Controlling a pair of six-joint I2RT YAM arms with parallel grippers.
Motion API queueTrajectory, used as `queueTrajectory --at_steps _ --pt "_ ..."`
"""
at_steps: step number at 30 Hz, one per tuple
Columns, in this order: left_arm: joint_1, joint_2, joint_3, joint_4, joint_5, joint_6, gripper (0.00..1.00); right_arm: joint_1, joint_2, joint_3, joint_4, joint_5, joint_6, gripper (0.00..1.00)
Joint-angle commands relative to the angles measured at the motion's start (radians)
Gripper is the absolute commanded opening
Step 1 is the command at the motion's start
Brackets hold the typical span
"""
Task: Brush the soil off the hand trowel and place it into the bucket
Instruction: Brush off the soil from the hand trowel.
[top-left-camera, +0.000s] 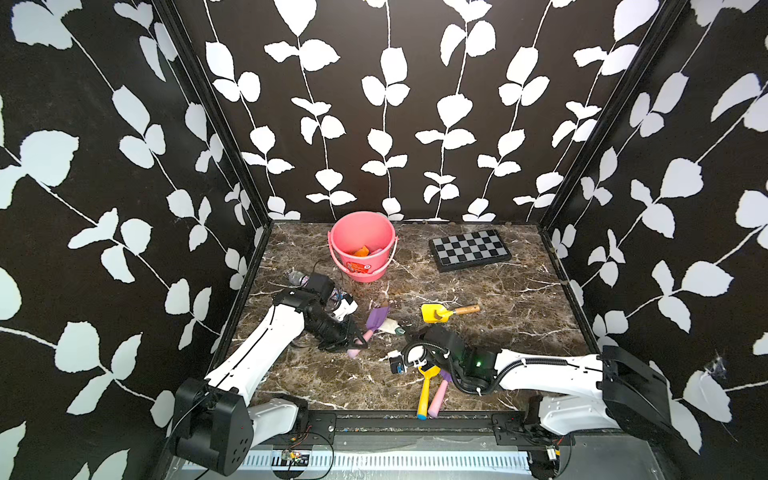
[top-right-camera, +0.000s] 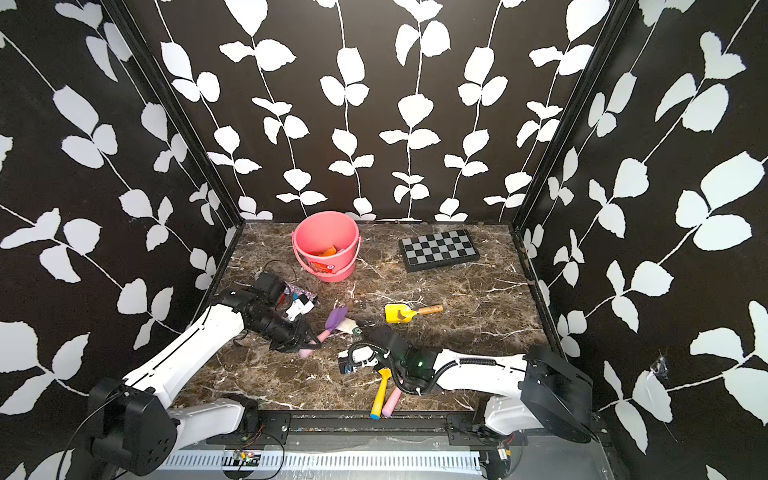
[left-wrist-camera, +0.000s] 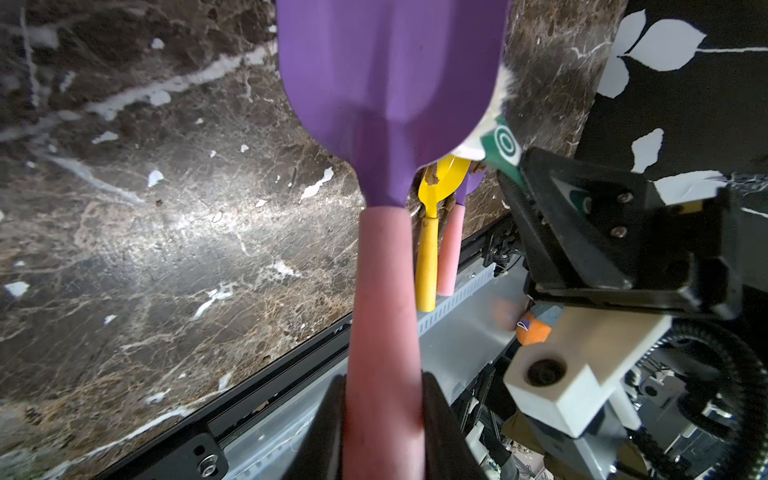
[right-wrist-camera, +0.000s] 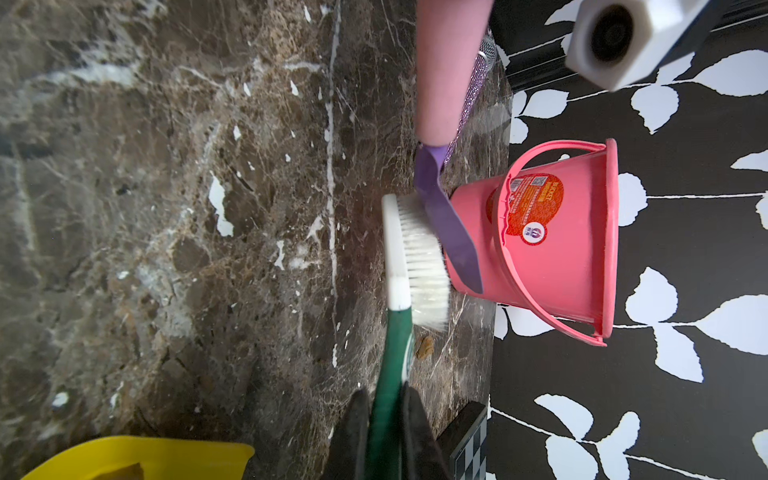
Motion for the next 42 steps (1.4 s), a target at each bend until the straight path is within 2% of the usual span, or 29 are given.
queueTrajectory --at_steps 1,6,8,14,21,26,37,42 --pt "-0.011 -0.010 0.021 -0.045 -0.025 0.034 0.00 -0.037 0.021 0.031 0.091 0.036 -0.027 0.00" --pt "-0.011 -0.018 0.030 -0.057 -0.038 0.046 0.00 -0.074 0.016 0.005 0.105 0.071 -0.001 0.00" --pt "-0.012 -0.018 0.042 -0.059 -0.039 0.050 0.00 -0.070 -0.013 -0.005 0.070 0.028 0.035 0.00" --pt "-0.011 -0.016 0.070 -0.064 -0.052 0.053 0.00 -0.007 -0.076 -0.030 -0.013 0.011 0.083 0.00" --pt "-0.036 -0.015 0.092 -0.093 -0.157 0.073 0.00 0.050 -0.055 0.026 -0.050 0.009 0.066 0.00" --pt "-0.066 -0.011 0.095 -0.125 -0.240 0.093 0.00 0.041 -0.022 0.059 -0.032 0.052 0.023 0.00" --pt "-0.081 -0.011 0.109 -0.142 -0.289 0.116 0.00 -0.049 -0.015 0.042 -0.058 0.081 0.055 0.00" --pt "-0.080 -0.015 0.124 -0.122 -0.268 0.101 0.00 -0.032 -0.042 0.033 -0.095 0.000 0.106 0.00"
